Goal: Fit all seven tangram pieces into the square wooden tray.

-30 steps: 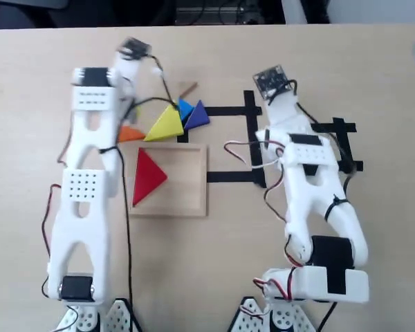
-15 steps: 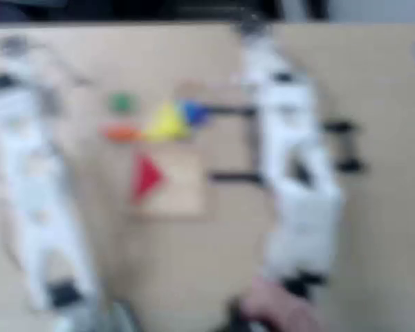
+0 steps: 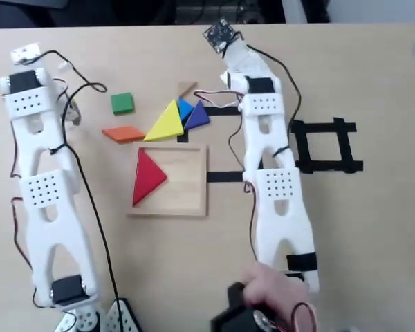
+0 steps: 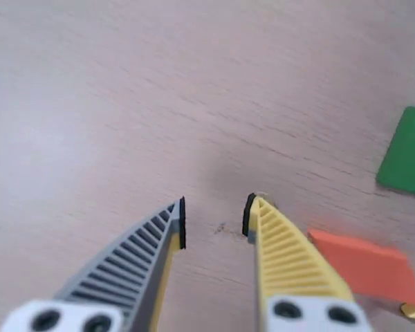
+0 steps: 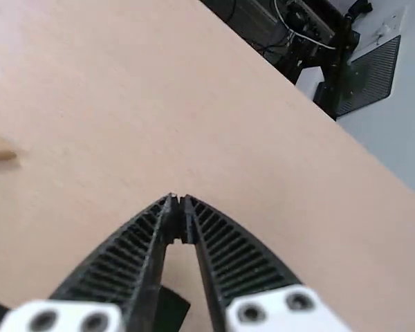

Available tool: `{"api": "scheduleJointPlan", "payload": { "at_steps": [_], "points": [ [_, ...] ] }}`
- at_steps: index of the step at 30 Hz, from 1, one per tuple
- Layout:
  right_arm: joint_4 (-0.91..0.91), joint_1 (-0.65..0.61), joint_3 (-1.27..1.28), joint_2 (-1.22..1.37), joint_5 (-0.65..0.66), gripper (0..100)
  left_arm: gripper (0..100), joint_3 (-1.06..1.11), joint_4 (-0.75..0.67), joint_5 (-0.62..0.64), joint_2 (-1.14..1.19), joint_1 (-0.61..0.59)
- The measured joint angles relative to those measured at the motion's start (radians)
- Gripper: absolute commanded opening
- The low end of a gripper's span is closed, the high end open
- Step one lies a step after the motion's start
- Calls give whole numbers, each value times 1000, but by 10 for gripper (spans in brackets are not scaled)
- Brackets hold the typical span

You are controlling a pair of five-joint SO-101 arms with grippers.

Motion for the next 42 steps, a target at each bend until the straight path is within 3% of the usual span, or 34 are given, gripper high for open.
{"api": "scheduleJointPlan", "payload": {
  "at_steps": [4, 8, 14, 19, 27, 33, 42],
  "points": [
    [124, 0, -170, 71, 0, 11, 170, -55, -60, -81, 0, 72],
    [282, 15, -199, 28, 2, 11, 170, -77, -253, -101, 2, 199],
    [549, 149, -207, -158, 2, 11, 167, -74, -603, -104, 83, 322],
    [779, 262, -213, -315, 2, 11, 167, -25, -753, -107, 92, 379],
    [893, 358, -213, -353, -8, 11, 166, -21, -761, -195, 92, 402],
    [893, 359, -213, -350, -52, 11, 166, -21, -761, -301, 92, 423],
    [893, 321, -218, -229, -57, 11, 169, -21, -761, -313, 129, 425]
  ]
}}
